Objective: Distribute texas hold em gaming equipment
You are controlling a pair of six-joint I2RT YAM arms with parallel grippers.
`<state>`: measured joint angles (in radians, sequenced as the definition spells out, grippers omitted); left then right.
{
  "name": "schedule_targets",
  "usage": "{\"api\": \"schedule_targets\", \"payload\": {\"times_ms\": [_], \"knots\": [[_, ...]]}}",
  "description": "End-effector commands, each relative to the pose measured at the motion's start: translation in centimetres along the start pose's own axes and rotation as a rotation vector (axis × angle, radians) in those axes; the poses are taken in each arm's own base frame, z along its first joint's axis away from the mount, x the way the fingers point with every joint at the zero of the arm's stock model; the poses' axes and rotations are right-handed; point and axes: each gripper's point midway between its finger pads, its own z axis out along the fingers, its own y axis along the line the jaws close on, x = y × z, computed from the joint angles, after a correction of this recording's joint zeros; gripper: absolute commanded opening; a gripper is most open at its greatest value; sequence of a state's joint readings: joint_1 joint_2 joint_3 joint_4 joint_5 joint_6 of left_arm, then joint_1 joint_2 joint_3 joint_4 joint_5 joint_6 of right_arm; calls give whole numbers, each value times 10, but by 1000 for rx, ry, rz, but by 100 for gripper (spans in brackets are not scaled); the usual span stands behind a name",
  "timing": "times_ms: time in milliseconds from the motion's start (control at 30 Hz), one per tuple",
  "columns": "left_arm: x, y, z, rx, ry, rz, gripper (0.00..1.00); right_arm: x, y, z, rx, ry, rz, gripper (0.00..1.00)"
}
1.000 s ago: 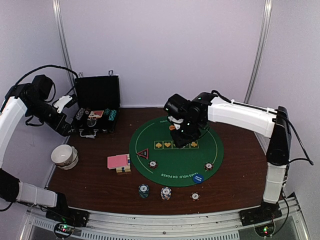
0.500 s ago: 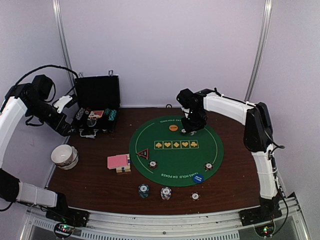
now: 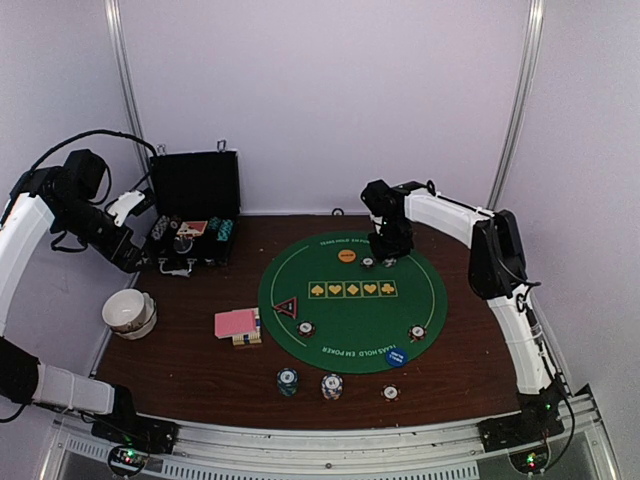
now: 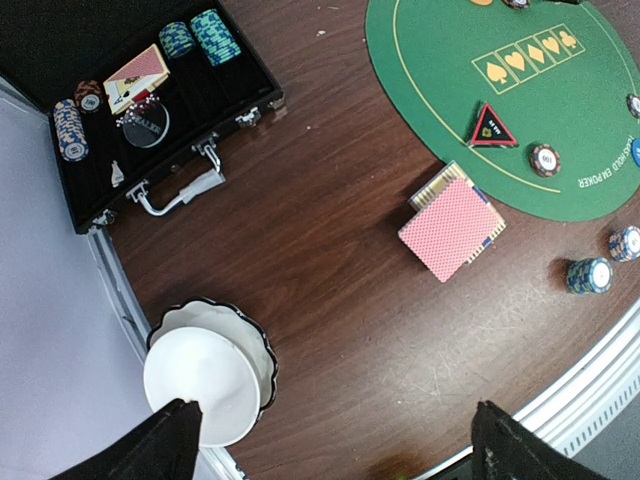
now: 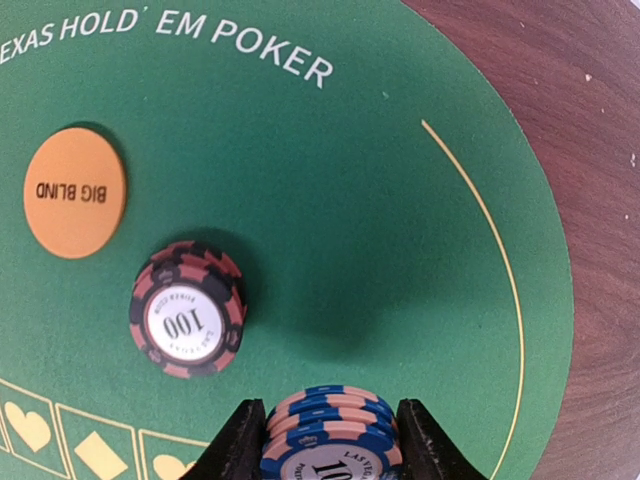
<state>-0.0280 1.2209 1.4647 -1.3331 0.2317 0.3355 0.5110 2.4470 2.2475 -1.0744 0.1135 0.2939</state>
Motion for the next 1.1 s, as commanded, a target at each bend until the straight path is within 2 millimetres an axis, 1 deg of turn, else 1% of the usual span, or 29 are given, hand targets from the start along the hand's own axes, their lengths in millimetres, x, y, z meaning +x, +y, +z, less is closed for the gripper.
{"api": "schedule_targets", "payload": {"times_ms": [0,67,200,233,300,367,433,533,633,733,800,867,933,967,1067], "knots": [[-6,2,-1,-10,-32,24,98,-4,-2,13,7,9,4,28],[-6,1,-1,-10,-33,25,98,-3,-3,19,8,17,9,30],[-6,3,0,-16,-31,25,98,-4,-4,23,10,17,16,42],[-6,3,0,-16,-32,25,98,-3,-5,24,13,18,16,47],[-6,2,0,-14,-31,24,98,-3,-6,25,20,18,17,60],[-5,3,0,-16,-30,23,98,-3,-6,25,20,18,19,66],[-6,3,0,-17,-31,22,98,-5,-6,22,16,14,21,68],[-5,2,0,-16,-31,22,98,-9,-5,13,2,-1,24,68],[-5,3,-2,-20,-30,25,98,-16,-2,-9,-21,-33,22,67],[-6,4,-3,-28,-31,27,98,-20,6,-43,-36,-80,-4,66],[-6,4,-4,-30,-31,28,98,-17,17,-68,-46,-112,-39,67],[-6,5,-4,-33,-31,28,98,-7,32,-92,-61,-137,-78,68],[-4,4,-4,-32,-28,27,98,9,51,-116,-82,-162,-130,71],[-4,4,-4,-32,-27,28,98,19,62,-128,-91,-177,-160,73],[-3,3,-4,-29,-28,30,98,58,100,-154,-143,-193,-247,78]]}}
